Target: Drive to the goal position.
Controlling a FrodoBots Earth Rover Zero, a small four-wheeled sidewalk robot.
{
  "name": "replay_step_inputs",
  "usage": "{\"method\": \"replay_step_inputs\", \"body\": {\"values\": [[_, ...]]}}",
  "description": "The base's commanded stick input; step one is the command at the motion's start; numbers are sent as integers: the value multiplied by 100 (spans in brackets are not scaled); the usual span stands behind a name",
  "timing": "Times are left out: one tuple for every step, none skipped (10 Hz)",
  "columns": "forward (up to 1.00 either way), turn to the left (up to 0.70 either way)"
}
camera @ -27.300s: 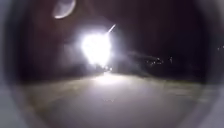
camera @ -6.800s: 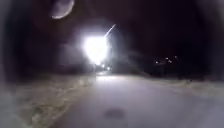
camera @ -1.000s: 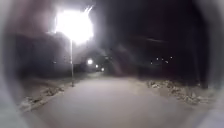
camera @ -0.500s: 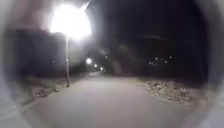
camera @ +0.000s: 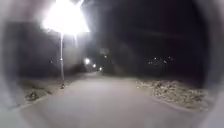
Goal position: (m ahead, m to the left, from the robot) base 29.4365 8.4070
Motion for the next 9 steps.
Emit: {"method": "replay_step_inputs", "body": {"values": [[100, 0], [100, 0], [100, 0], [100, 0], [100, 0], [100, 0], [100, 0], [100, 0], [100, 0]]}}
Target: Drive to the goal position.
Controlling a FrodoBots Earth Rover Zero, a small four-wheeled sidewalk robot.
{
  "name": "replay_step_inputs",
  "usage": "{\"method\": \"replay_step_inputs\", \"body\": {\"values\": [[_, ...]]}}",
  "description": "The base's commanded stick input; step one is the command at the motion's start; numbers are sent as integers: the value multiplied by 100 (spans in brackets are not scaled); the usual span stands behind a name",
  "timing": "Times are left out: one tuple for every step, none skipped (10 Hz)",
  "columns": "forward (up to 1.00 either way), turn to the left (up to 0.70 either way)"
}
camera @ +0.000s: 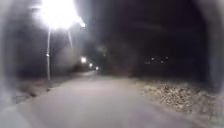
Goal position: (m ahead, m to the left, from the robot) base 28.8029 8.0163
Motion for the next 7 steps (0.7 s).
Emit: {"method": "replay_step_inputs", "body": {"values": [[100, 0], [100, 17], [100, 39], [100, 40], [100, 40], [100, 40], [100, 40]]}}
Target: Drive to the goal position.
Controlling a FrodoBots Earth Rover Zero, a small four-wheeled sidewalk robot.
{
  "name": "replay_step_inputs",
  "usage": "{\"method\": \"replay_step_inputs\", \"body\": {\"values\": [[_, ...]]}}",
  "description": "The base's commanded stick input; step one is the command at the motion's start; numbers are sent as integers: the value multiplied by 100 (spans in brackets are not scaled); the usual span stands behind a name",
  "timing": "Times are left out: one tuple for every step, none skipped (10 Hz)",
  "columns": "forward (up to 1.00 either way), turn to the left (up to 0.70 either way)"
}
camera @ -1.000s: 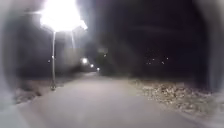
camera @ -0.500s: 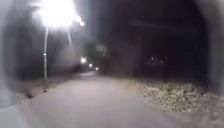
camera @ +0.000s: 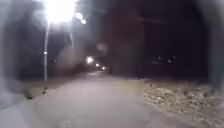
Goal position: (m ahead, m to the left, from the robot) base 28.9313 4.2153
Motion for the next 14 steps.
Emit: {"method": "replay_step_inputs", "body": {"values": [[100, 40], [100, 40], [100, 40], [100, 40], [100, 36], [100, 20], [100, 5], [100, 0], [100, 0], [100, 0], [100, 0], [100, 0], [100, 0], [100, 0]]}}
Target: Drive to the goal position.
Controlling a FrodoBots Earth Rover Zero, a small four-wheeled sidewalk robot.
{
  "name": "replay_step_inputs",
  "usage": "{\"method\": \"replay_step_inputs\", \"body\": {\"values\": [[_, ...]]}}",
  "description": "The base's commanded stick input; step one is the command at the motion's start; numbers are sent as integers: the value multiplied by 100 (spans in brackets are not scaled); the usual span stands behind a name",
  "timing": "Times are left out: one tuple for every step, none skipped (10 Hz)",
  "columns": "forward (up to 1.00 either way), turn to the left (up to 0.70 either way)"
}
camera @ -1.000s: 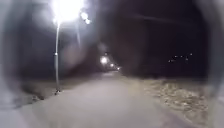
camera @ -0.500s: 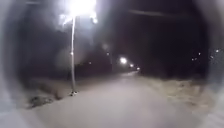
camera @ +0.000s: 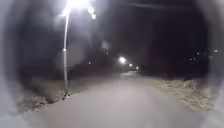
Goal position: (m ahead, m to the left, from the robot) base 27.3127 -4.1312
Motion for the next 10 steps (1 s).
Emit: {"method": "replay_step_inputs", "body": {"values": [[100, 0], [100, 0], [100, -11], [100, -28], [100, -40], [100, -40], [100, -22], [100, 0], [100, 0], [100, 0]]}}
